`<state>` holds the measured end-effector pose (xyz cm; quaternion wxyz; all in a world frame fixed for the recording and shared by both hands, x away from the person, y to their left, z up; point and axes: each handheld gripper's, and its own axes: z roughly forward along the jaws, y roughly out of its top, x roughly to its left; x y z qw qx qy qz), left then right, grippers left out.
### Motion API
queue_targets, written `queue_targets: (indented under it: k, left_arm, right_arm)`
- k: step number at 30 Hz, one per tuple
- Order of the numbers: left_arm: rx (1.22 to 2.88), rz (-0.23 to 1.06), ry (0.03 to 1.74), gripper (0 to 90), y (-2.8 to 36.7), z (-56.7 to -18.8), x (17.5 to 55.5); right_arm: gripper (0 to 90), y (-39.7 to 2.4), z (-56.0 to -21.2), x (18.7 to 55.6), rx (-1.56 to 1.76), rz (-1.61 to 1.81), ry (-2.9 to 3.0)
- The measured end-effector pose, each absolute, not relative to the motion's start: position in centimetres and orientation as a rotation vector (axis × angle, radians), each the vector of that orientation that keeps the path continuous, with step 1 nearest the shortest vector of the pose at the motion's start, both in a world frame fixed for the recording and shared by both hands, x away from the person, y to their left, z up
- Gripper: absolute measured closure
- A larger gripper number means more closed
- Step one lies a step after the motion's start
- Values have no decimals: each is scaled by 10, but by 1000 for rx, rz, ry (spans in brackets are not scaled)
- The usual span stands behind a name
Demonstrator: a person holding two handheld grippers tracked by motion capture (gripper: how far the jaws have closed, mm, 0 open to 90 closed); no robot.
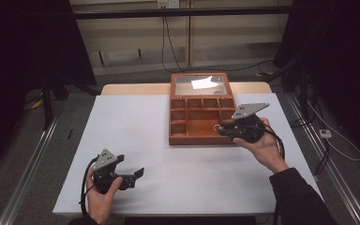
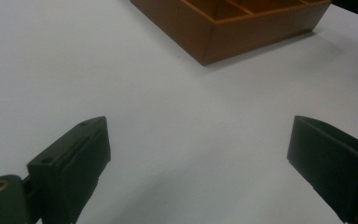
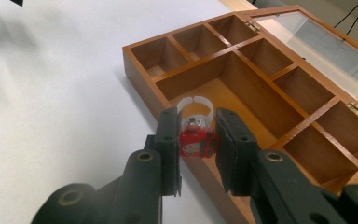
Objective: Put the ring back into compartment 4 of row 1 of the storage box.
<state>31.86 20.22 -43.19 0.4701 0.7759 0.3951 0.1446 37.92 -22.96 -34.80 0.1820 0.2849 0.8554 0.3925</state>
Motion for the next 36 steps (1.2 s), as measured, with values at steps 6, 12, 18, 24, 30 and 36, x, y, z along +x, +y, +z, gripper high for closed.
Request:
queue_targets:
  k: [6,12,18,24,30,36]
  left_arm:
    - [1903,354,966,57,202,-432,319]
    - [1903,354,965,57,202,-432,319]
    - [1904,354,963,57,202,-432,319]
    - [1904,355,963,58,202,-432,319]
    - [1903,353,963,57,202,-432,319]
    - [1899,351,965,57,202,-432,319]
  right_arm:
    - [720,-233,-344,387,820,1102,2407]
    - [720,-237,-341,393,838,1092,2396]
    - [720,-239,-340,399,855,1089,2387]
    - [720,-241,-339,405,866,1087,2381]
    - [720,-242,-336,412,874,1082,2373]
    - [720,-244,-335,420,883,1070,2371]
